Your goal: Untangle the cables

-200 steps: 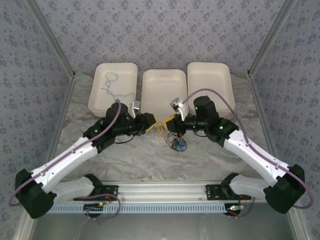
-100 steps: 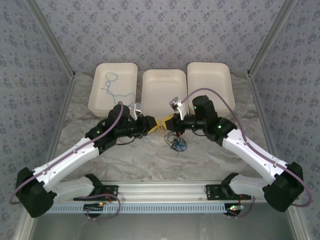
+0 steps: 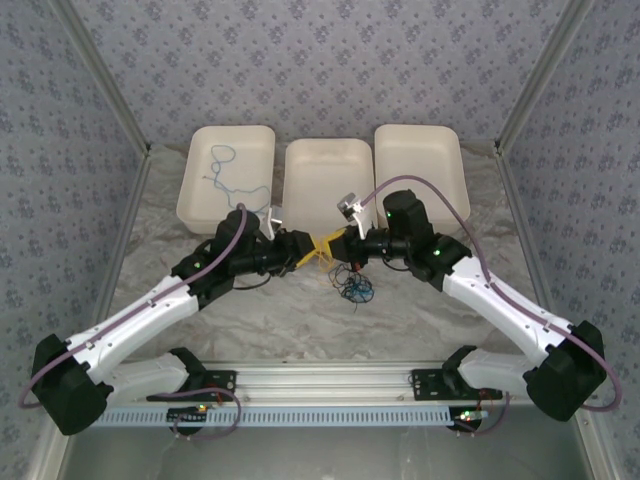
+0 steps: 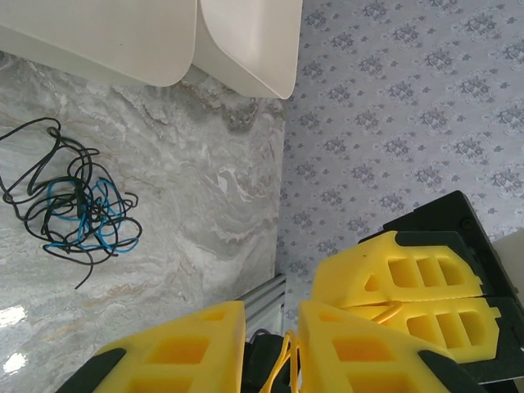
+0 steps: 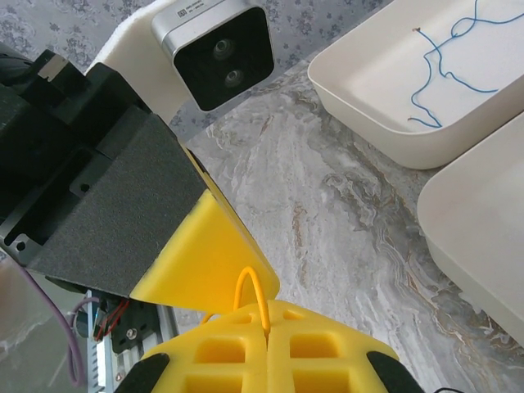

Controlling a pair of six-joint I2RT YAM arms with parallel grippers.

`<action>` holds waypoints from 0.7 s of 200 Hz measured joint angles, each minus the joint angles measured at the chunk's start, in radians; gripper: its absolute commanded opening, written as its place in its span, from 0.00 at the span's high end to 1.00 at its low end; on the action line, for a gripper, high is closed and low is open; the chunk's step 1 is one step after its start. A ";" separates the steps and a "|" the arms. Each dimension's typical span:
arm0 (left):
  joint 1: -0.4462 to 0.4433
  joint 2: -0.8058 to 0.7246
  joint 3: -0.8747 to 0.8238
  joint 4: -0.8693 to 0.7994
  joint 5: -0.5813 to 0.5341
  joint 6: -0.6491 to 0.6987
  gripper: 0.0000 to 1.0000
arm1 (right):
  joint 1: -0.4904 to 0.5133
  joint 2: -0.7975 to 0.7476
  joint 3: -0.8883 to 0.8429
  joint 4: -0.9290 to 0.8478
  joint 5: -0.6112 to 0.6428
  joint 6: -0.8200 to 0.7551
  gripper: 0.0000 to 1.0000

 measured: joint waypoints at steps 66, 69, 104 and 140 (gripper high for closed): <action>0.000 -0.003 -0.092 0.103 -0.029 -0.089 0.85 | 0.016 0.003 -0.013 0.048 0.016 0.019 1.00; 0.000 -0.003 -0.098 0.110 -0.031 -0.094 0.85 | 0.019 0.003 -0.015 0.051 0.018 0.019 1.00; 0.000 -0.003 -0.148 0.197 -0.054 -0.173 0.85 | 0.040 0.002 -0.045 0.075 0.037 0.019 1.00; 0.000 -0.039 -0.170 0.241 -0.079 -0.235 0.81 | 0.043 -0.008 -0.083 0.092 0.056 0.019 1.00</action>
